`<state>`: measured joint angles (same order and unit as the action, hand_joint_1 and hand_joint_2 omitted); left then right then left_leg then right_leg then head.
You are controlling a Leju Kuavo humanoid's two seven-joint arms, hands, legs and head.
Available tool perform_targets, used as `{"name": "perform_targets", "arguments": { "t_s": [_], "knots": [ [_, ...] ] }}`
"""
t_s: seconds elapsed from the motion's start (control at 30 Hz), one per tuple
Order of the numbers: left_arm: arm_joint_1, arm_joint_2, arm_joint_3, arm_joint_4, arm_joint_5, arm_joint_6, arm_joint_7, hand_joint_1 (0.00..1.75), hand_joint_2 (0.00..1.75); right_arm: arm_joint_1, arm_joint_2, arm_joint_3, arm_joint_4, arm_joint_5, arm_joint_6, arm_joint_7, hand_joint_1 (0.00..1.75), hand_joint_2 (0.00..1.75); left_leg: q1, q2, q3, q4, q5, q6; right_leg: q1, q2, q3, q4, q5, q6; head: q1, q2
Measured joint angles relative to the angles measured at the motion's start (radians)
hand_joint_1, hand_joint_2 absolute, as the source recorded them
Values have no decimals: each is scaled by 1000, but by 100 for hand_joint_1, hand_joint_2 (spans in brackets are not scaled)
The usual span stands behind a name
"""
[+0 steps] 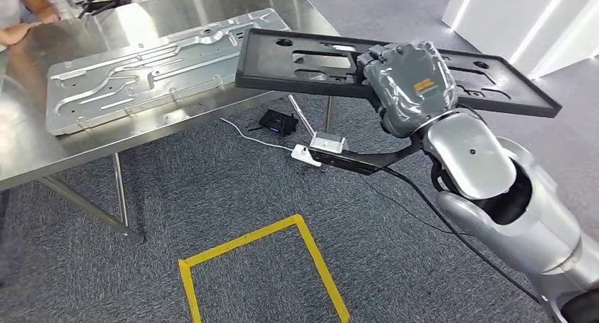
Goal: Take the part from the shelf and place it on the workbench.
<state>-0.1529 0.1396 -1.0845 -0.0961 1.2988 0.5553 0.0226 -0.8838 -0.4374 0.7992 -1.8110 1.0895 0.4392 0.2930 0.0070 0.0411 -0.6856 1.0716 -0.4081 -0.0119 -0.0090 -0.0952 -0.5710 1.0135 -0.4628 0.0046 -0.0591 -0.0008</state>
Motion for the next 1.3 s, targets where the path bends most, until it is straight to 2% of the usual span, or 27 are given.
{"name": "perform_targets", "arguments": {
  "t_s": [0.07,0.13,0.17,0.2,0.23,0.27,0.3,0.33,0.37,0.4,0.47,0.53,0.6,0.67,0.7,0.73,0.77,0.8,0.87,0.9,0.93,1.0,1.07,1.1,1.2,1.23,1.3],
  "knots": [
    [-1,-1,-4,0,10,3,12,0,175,-1,14,26,14,11,-10,0,175,175,-8,13,24,-47,7,10,6,-18,6,1,-8,10,4,0],
    [0,-1,-6,0,18,4,17,0,175,0,28,53,27,19,-15,-1,175,175,-9,-12,26,-48,6,22,8,-36,13,0,-15,21,7,0],
    [1,-2,-8,0,20,4,17,0,175,1,35,65,32,21,-16,-1,175,175,-7,-24,29,-51,6,27,6,-26,14,5,-22,26,8,0],
    [0,-2,-10,0,21,3,16,0,175,2,40,74,36,23,-18,-1,175,175,-3,-34,33,-55,6,32,2,-4,10,20,-34,30,8,0],
    [-1,-2,-13,0,21,2,14,0,175,2,42,82,40,24,-20,-2,175,175,1,-45,36,-58,6,37,-1,28,-10,61,-56,33,11,0],
    [-2,-2,-18,0,21,-1,12,0,175,3,43,90,45,25,-22,-2,175,175,3,-56,38,-59,6,40,-3,62,-41,122,-84,34,13,0],
    [-3,-2,-23,0,21,-4,11,0,175,5,44,100,51,25,-25,-2,175,175,4,-67,39,-59,5,43,-4,81,-80,192,-111,35,15,0],
    [-3,-2,-27,0,21,-7,10,0,175,9,44,112,59,26,-27,-3,175,175,4,-80,39,-58,4,44,-4,90,-119,258,-132,36,16,0],
    [-3,-2,-30,0,21,-9,9,0,175,14,45,122,66,26,-28,-3,175,175,4,-94,40,-56,3,45,-3,93,-144,292,-132,36,17,0],
    [-3,-3,-31,0,21,-10,9,0,175,18,47,131,72,26,-29,-4,175,175,4,-108,40,-54,2,44,-4,94,-152,288,-112,35,17,0],
    [-2,-4,-33,0,21,-13,8,0,175,22,49,142,79,26,-30,-6,175,175,5,-137,41,-47,-2,40,-7,108,-118,185,-34,31,17,0],
    [-3,-4,-38,0,23,-14,7,0,175,19,51,151,85,27,-31,-9,175,175,6,-163,37,-39,-7,30,-14,161,-69,69,13,28,15,0],
    [-3,-4,-45,0,24,-14,8,0,175,20,55,159,92,27,-31,-13,175,175,11,-187,28,-38,-6,17,-14,192,-48,25,16,25,14,0],
    [2,-4,-49,0,26,-14,13,0,175,21,59,165,97,28,-31,-16,175,175,18,-206,23,-44,-1,4,-11,169,-42,19,19,17,15,0],
    [4,-4,-51,0,28,-14,17,0,175,21,61,168,100,28,-31,-16,175,175,16,-190,19,-38,-5,-1,-12,156,-37,14,20,11,14,0],
    [6,-5,-52,0,30,-14,21,0,175,20,63,170,102,29,-31,-17,175,175,13,-160,8,-17,-17,-6,-13,141,-33,9,22,4,11,0],
    [5,-6,-53,0,32,-14,25,0,175,19,65,171,104,30,-31,-17,175,175,10,-123,-10,20,-37,-9,-14,127,-28,5,23,-3,8,0],
    [3,-7,-54,0,34,-14,28,0,175,19,67,172,107,30,-31,-17,175,175,7,-84,-40,81,-65,-12,-11,112,-25,4,21,-7,5,0],
    [0,-8,-56,0,37,-14,35,0,175,22,68,176,112,29,-30,-17,175,175,8,-54,-103,203,-110,-14,-5,81,-22,5,17,-13,2,0],
    [0,-9,-56,0,39,-14,38,0,175,24,68,177,115,27,-30,-17,175,175,9,-49,-118,231,-112,-14,-3,64,-21,6,14,-14,2,0],
    [1,-9,-57,0,41,-14,40,0,175,25,68,178,118,25,-30,-16,175,175,9,-46,-111,215,-95,-12,-2,51,-20,7,11,-14,2,0],
    [3,-9,-59,0,47,-13,42,0,175,25,68,178,122,21,-30,-14,175,175,5,-24,-40,85,-33,-5,1,24,-13,10,3,-11,1,0],
    [2,-9,-64,0,54,-12,44,0,175,23,67,178,125,20,-29,-11,175,175,-6,3,23,-23,-1,9,6,3,-6,10,-5,-5,2,0],
    [2,-9,-66,0,57,-11,45,0,175,22,67,178,127,19,-29,-10,175,175,-11,7,33,-42,-1,15,8,-7,-2,9,-7,0,3,0],
    [3,-9,-75,1,65,-11,48,0,175,19,66,178,131,18,-29,-3,175,175,-13,-21,34,-49,0,29,11,-32,9,2,-12,13,4,0],
    [5,-9,-77,1,69,-10,50,0,175,19,65,176,133,19,-29,4,175,175,-10,-28,40,-55,1,34,9,-14,10,8,-20,19,5,0],
    [6,-10,-80,1,76,-8,51,0,175,17,62,171,137,22,-28,18,175,175,-3,-40,50,-64,4,42,2,45,-19,74,-60,28,10,0]
  ]
}}
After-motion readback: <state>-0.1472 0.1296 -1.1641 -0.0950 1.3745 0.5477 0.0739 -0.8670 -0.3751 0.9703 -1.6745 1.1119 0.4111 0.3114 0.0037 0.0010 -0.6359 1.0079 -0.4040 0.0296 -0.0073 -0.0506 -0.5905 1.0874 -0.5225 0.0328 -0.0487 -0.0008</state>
